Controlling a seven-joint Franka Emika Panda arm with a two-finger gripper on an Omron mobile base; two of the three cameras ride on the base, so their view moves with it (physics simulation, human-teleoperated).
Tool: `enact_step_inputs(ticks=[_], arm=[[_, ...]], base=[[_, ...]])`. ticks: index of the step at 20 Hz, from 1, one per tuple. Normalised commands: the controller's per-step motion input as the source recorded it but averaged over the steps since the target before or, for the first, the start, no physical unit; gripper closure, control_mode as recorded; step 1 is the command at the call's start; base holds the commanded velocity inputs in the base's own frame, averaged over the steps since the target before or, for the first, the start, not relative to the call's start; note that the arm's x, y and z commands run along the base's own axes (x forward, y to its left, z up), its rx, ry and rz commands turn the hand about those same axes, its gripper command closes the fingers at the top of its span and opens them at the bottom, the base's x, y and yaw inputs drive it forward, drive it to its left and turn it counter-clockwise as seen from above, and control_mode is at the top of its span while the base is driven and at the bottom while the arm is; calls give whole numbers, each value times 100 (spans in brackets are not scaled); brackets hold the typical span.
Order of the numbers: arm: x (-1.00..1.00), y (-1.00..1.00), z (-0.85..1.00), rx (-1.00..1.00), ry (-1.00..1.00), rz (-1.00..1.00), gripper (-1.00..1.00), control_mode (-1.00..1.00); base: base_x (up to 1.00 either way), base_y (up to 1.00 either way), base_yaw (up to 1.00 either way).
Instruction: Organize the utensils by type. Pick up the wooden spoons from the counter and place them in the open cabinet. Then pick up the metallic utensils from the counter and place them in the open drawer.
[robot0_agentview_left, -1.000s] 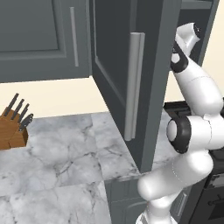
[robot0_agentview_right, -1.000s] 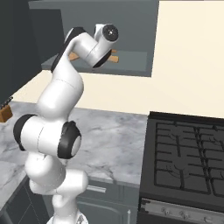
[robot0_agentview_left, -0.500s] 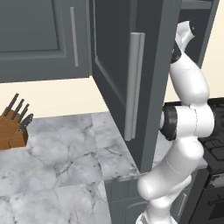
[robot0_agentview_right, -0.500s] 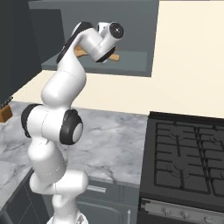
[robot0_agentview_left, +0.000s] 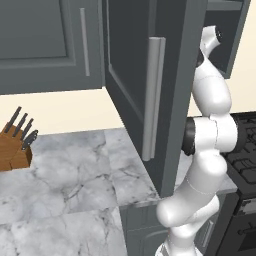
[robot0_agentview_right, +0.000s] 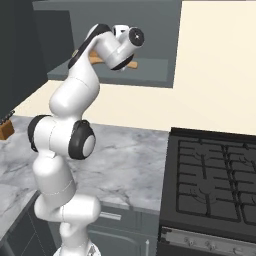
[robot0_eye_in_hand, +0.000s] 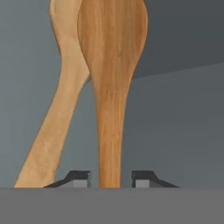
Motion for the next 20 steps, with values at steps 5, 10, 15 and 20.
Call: enact_step_inputs(ticks=[5, 10, 15, 20], arm=[[3, 0, -13, -3, -4, 0, -100, -100], [20, 0, -2, 0, 0, 0, -100, -100], [14, 0, 0, 0, 2, 0, -100, -100], [-1, -4, 0, -1, 6, 0, -100, -100]], base=[[0, 0, 0], [0, 0, 0], [0, 0, 0], [0, 0, 0]])
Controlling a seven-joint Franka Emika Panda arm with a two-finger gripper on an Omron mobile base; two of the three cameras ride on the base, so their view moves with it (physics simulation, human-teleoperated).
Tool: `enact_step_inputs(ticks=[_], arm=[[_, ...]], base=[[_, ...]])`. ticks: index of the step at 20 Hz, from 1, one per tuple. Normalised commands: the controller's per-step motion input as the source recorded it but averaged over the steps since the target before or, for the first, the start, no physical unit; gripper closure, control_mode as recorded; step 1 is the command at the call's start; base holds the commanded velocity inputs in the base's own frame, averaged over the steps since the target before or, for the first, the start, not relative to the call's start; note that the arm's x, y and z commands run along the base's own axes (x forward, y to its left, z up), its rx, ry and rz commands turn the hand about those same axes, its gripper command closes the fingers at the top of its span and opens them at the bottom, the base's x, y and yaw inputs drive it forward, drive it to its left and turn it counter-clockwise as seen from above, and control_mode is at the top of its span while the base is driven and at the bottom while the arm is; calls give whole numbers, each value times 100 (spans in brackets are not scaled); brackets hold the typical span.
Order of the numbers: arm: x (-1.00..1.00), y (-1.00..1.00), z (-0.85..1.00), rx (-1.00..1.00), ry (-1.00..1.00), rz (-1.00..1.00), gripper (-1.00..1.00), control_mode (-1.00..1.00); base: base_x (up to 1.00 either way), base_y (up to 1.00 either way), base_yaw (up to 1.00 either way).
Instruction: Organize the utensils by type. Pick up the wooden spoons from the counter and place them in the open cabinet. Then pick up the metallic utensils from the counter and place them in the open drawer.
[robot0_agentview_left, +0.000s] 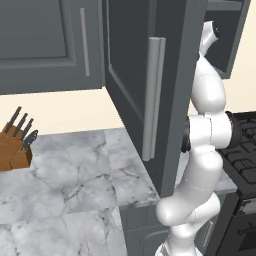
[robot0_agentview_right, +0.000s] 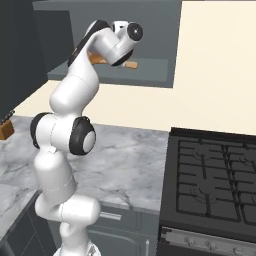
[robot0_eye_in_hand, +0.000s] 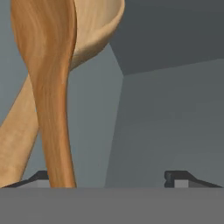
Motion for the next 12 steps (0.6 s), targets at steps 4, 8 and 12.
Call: enact_step_inputs(ticks=[4, 8, 12], arm=[[-26, -13, -6, 0, 0, 0, -100, -100], [-9, -1, -10, 0, 1, -3, -100, -100], [-1, 0, -16, 0, 4, -10, -100, -100]], base=[[0, 0, 0], [0, 0, 0], [0, 0, 0]])
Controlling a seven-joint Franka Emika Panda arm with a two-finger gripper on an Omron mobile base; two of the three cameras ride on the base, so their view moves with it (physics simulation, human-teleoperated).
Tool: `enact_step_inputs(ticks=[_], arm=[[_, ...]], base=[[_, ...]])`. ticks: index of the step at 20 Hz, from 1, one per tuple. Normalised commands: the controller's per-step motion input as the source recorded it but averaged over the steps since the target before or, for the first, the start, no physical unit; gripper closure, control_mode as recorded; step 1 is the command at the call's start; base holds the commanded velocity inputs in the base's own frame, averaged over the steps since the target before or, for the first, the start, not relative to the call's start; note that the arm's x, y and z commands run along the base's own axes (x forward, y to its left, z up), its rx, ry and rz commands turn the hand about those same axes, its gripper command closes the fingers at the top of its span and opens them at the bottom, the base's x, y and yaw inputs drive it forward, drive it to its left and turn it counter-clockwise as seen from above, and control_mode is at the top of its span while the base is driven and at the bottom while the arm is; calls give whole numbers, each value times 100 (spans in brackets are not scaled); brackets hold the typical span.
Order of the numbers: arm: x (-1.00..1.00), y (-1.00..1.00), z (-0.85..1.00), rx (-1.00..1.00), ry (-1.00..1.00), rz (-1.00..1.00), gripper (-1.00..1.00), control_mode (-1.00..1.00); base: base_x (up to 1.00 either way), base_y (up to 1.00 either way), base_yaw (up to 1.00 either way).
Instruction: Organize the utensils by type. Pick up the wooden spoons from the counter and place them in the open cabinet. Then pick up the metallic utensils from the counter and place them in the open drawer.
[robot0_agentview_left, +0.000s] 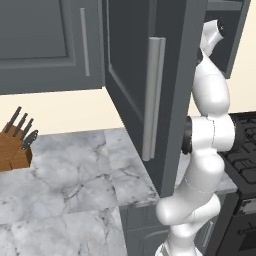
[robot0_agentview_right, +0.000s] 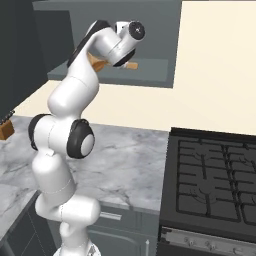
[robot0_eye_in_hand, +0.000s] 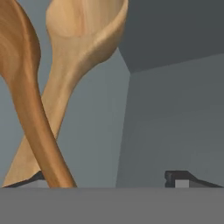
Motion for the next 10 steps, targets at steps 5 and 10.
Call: enact_step_inputs(ticks=[5, 10], arm=[[-6, -1, -12, 0, 7, -15, -100, -100], [-24, -2, -4, 1, 1, -16, -100, -100]], base=[[0, 0, 0], [0, 0, 0]])
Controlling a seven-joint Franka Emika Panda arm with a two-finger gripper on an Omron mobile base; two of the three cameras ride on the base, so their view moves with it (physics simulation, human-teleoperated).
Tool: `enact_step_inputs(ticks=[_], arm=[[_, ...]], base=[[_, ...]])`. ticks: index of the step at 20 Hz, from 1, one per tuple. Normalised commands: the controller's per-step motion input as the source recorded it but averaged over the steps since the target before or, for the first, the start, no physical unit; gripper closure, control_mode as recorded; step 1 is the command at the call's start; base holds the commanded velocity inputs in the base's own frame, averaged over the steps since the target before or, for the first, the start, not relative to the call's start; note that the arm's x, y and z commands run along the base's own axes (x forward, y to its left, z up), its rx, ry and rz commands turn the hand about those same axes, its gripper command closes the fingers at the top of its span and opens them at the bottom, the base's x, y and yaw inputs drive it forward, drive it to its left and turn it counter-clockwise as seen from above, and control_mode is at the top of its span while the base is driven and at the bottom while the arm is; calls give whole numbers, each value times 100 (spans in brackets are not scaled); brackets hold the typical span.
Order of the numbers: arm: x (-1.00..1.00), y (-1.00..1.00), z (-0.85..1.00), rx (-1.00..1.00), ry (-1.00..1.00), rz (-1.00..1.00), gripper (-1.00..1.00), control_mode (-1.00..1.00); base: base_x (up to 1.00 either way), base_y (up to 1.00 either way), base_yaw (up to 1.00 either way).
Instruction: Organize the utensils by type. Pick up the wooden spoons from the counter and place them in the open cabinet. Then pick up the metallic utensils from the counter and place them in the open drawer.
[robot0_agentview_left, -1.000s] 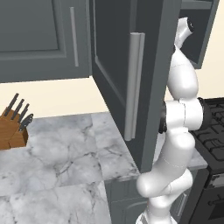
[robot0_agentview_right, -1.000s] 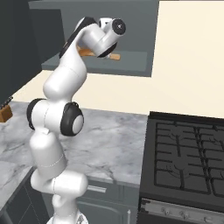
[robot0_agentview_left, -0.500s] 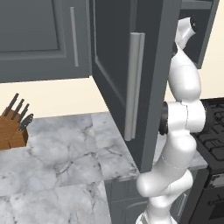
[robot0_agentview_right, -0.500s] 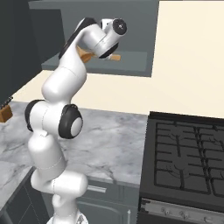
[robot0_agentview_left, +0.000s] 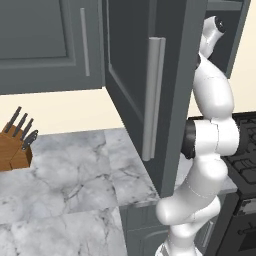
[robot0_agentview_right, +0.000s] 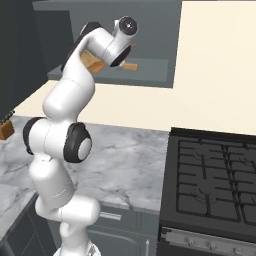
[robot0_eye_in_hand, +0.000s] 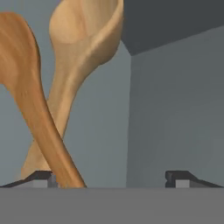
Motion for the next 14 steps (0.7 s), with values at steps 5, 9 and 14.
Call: enact_step_inputs(ticks=[5, 9, 14], arm=[[-17, 0, -8, 2, 2, -18, -100, -100], [0, 0, -3, 0, 0, -12, -100, -100], [-7, -2, 0, 4, 0, -10, -100, -100]], base=[[0, 0, 0], [0, 0, 0], [0, 0, 0]])
